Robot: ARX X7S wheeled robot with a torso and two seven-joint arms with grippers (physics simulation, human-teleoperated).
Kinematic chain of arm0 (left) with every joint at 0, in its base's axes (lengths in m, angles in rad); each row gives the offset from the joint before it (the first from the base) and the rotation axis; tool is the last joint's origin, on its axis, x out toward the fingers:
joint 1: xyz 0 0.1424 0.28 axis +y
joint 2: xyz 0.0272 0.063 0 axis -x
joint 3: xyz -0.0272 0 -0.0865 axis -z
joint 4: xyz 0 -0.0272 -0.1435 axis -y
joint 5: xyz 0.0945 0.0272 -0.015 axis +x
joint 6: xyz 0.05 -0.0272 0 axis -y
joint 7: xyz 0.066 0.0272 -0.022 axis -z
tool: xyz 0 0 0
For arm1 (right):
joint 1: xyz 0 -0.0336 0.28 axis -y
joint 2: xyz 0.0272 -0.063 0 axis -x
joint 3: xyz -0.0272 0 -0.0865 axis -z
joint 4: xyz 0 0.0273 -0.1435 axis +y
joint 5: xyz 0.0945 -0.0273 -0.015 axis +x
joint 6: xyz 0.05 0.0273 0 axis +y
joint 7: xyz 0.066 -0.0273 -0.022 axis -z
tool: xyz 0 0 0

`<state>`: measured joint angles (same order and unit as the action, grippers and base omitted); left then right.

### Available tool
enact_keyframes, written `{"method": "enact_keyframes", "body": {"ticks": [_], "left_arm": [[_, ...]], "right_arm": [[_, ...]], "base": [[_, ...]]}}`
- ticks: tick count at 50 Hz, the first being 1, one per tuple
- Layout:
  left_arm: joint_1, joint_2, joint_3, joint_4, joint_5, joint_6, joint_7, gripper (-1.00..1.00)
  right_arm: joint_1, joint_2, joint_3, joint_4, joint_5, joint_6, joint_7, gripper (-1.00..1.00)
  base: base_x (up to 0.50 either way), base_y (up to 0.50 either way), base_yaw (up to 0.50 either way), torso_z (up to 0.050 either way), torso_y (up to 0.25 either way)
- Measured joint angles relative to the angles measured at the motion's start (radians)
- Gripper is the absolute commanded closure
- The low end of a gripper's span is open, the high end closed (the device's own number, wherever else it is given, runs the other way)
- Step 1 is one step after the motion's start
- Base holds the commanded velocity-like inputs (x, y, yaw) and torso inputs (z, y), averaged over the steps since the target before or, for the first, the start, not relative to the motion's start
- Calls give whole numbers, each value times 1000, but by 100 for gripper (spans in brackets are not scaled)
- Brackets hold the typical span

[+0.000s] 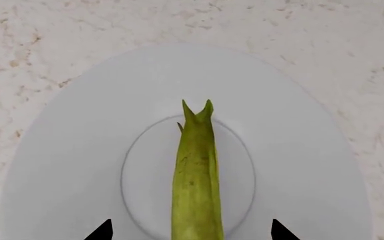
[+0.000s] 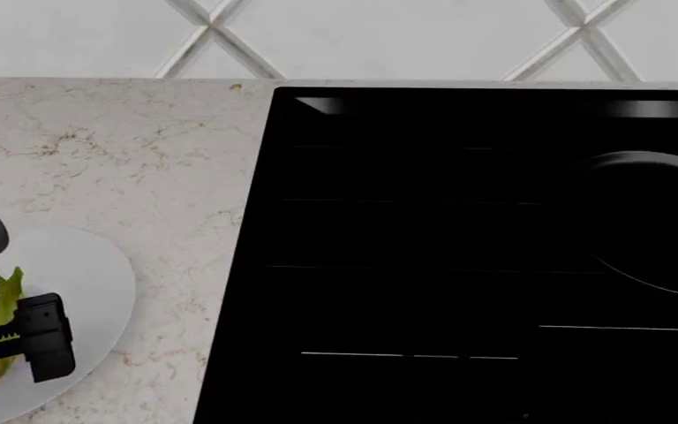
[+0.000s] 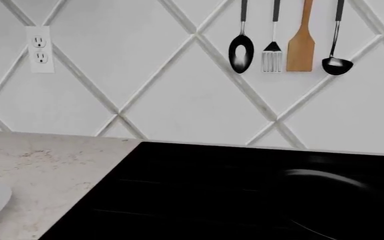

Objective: Pick the corn from the plate and place it in the pan.

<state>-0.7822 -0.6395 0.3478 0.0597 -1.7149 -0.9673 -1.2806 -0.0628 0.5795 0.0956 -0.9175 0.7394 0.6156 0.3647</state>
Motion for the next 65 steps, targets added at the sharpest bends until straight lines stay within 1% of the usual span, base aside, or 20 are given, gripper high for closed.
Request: {"method": "enact_keyframes", "body": {"ticks": [50, 51, 65], "left_arm": [[5, 14, 36, -60, 57, 22, 58, -100], [4, 15, 37, -60, 57, 22, 58, 100], [7, 13, 39, -57, 65, 19, 66, 100]], "right_arm": [[-24, 14, -7, 2, 0, -29, 10, -100], [-24, 15, -7, 2, 1, -29, 10, -100], [-24, 19, -11, 1, 6, -32, 15, -100]], "base": [[0, 0, 0, 0, 0], [0, 0, 0, 0, 0], [0, 0, 0, 0, 0]]}}
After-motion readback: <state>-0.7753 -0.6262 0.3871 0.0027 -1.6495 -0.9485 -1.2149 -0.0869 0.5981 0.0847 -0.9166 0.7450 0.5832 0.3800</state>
